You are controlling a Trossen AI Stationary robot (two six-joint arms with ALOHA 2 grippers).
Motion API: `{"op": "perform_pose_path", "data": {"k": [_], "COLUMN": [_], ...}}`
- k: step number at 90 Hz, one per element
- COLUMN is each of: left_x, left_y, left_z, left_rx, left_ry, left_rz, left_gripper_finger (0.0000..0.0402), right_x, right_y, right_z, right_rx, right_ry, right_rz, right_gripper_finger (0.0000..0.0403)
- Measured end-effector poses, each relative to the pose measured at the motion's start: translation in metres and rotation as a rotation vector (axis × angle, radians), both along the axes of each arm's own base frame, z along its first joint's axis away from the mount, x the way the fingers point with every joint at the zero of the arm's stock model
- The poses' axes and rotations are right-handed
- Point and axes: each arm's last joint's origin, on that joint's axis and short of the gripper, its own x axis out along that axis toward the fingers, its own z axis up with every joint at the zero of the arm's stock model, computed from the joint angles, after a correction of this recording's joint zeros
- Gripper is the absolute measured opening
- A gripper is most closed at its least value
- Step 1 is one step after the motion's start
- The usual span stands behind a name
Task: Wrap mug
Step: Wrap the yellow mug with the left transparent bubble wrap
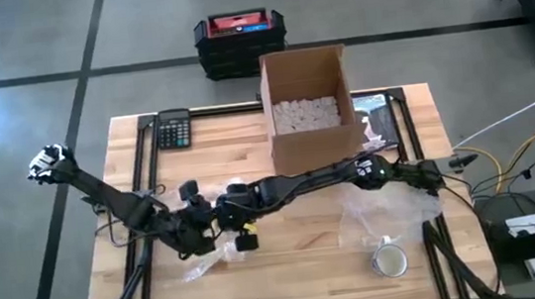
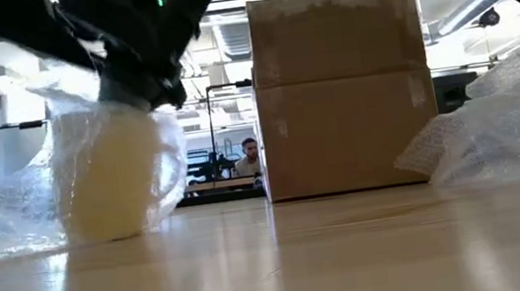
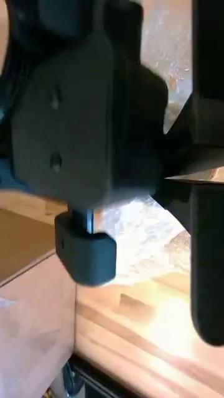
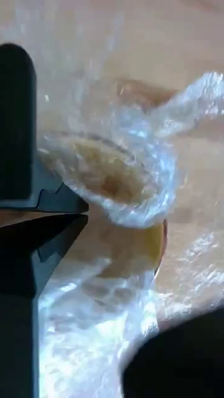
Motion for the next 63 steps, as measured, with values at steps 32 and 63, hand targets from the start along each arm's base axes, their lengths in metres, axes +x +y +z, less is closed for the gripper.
{"op": "perform_pose_path", "data": {"k": [32,63], "left_x": [-0.004,-0.005], "left_y": [-0.006,-0.001], "left_z": [-0.022,-0.059], "left_rx": [-0.165,-0.148], "left_ry": [0.042,0.054], "left_rz": [-0.098,-0.039], "left_gripper_finger": [0.0,0.0], "right_x": [0.001,-0.007], "right_y": [0.0,0.0], "right_z": [0.001,0.035], "right_rx": [0.0,0.015], "right_ry": [-0.012,-0.052], "right_rz": [-0.007,-0.011], "right_gripper_finger": [0.0002,0.0002]}}
